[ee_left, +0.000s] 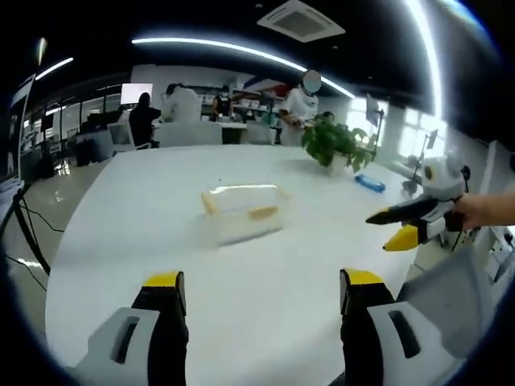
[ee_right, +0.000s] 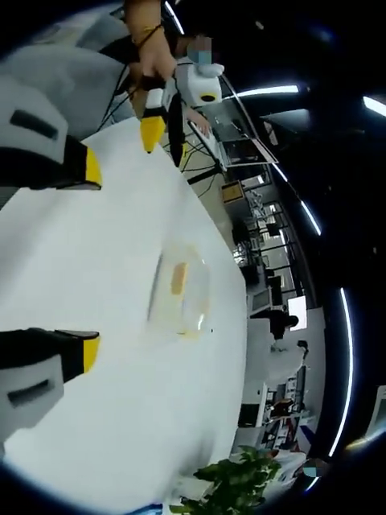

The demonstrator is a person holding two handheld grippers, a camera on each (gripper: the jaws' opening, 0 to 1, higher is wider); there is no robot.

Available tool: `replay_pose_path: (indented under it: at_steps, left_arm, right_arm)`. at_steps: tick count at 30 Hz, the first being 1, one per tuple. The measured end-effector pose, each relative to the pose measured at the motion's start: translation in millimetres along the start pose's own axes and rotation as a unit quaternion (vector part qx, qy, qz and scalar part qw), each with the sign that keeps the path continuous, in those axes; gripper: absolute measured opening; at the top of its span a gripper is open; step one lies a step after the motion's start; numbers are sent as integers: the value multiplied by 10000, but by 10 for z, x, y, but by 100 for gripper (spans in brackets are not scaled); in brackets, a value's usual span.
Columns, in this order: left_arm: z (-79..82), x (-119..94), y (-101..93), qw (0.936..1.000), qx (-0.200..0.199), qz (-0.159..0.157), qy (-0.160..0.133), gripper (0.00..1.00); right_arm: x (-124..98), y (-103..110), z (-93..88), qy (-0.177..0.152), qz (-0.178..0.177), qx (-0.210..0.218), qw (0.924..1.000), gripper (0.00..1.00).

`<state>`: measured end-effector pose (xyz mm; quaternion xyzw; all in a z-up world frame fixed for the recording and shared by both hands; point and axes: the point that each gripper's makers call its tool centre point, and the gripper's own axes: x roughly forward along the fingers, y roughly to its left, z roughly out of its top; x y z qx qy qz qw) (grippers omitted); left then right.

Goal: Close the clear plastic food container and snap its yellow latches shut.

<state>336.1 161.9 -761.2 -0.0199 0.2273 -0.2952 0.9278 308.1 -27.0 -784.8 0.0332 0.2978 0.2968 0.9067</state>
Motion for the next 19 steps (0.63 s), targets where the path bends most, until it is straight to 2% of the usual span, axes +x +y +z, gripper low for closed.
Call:
replay_pose_path:
  at_steps: [10, 19]
  left_arm:
    - [10, -62, 23, 9999, 154, -28, 66, 77]
    - [1, -80, 25, 9999, 124, -26, 51, 76]
  right_arm:
    - [-73, -20, -85, 65, -179, 203, 9996, 70]
    - [-109, 0, -110, 57, -141, 283, 9995, 69]
